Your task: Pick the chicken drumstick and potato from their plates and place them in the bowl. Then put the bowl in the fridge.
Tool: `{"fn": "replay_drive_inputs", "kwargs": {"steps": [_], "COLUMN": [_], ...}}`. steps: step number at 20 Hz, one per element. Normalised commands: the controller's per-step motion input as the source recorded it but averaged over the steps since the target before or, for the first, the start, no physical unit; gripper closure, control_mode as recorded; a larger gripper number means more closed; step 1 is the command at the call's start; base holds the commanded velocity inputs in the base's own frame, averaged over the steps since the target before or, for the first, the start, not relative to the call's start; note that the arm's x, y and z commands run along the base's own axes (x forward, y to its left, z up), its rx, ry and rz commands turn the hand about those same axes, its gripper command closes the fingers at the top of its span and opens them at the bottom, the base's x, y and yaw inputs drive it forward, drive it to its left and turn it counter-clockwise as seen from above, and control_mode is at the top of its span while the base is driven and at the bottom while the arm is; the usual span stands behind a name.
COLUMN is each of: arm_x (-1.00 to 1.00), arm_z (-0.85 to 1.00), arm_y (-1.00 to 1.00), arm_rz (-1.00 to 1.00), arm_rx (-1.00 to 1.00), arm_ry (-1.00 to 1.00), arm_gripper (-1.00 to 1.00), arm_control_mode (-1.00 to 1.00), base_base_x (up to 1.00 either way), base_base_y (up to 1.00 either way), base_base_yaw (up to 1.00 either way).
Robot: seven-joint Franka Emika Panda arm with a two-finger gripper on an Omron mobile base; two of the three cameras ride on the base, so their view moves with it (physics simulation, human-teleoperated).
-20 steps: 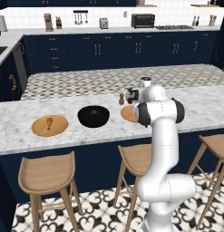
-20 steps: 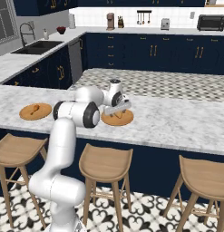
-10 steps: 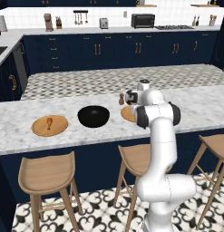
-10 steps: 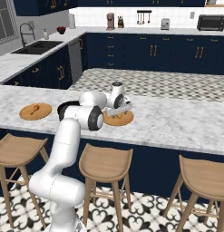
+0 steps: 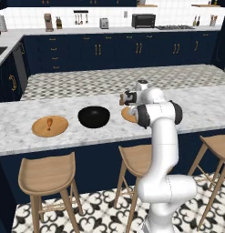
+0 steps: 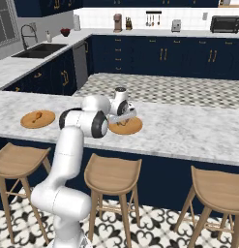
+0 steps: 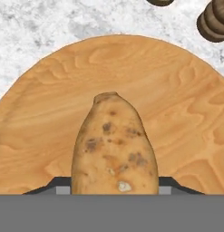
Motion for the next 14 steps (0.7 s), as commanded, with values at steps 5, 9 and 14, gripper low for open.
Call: {"fn": "replay_drive_inputs", "kwargs": {"steps": [5,9,14], "arm_x": [-1.0,-0.88,-0.48], "arm_z": [0.5,0.89,0.83], "arm_y": [0.0,0.24,0.47], "arm_rz": [0.0,0.0,0.0], "arm_rx": [0.03,0.05,0.1], "arm_ry": [-0.11,-0.14,-0.04], "arm_gripper": [1.0,1.0,1.0], "arm_control_mode": [-1.0,-1.0,-1.0], "base_base_x": [0.0,0.0,0.0], "base_base_y": [0.0,0.0,0.0], "base_base_yaw": [0.0,0.0,0.0]}}
